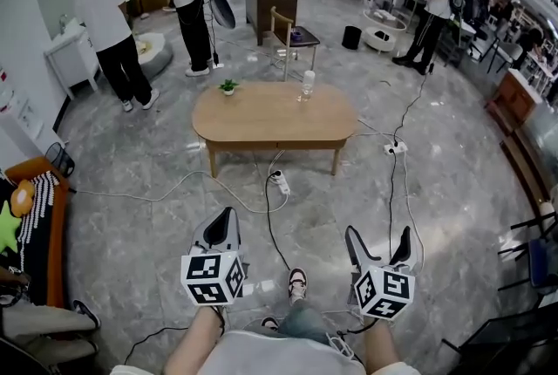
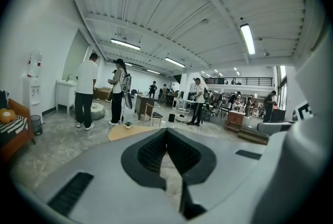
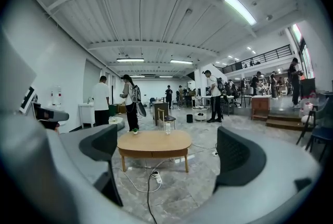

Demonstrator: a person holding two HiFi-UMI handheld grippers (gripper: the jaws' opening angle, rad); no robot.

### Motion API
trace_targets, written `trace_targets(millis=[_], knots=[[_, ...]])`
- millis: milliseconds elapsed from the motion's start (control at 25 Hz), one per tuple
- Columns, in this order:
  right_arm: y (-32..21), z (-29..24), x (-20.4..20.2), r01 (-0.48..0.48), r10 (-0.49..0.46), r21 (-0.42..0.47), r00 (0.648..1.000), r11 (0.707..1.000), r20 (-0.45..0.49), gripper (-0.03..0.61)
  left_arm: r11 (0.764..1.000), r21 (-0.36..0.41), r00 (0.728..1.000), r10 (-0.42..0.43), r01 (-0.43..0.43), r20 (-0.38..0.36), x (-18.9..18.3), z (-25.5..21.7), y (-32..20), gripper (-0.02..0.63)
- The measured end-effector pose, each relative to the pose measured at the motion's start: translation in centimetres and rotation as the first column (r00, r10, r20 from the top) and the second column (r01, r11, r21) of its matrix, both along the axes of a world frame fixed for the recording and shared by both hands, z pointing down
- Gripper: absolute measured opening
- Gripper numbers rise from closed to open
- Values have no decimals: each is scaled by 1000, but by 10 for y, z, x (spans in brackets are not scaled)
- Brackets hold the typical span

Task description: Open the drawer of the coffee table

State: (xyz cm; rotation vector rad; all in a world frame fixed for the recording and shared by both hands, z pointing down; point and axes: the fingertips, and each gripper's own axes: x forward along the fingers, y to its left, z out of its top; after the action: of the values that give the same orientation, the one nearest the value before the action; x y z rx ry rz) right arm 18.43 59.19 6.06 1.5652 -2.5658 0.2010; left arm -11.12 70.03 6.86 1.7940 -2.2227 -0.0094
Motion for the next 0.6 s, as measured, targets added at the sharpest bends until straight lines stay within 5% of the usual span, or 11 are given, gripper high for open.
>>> trace_targets(millis=[600], knots=[[-152, -5, -46, 38, -37, -10, 998, 999, 45, 588, 998, -4, 998, -67, 67, 19, -47, -13, -123, -6]])
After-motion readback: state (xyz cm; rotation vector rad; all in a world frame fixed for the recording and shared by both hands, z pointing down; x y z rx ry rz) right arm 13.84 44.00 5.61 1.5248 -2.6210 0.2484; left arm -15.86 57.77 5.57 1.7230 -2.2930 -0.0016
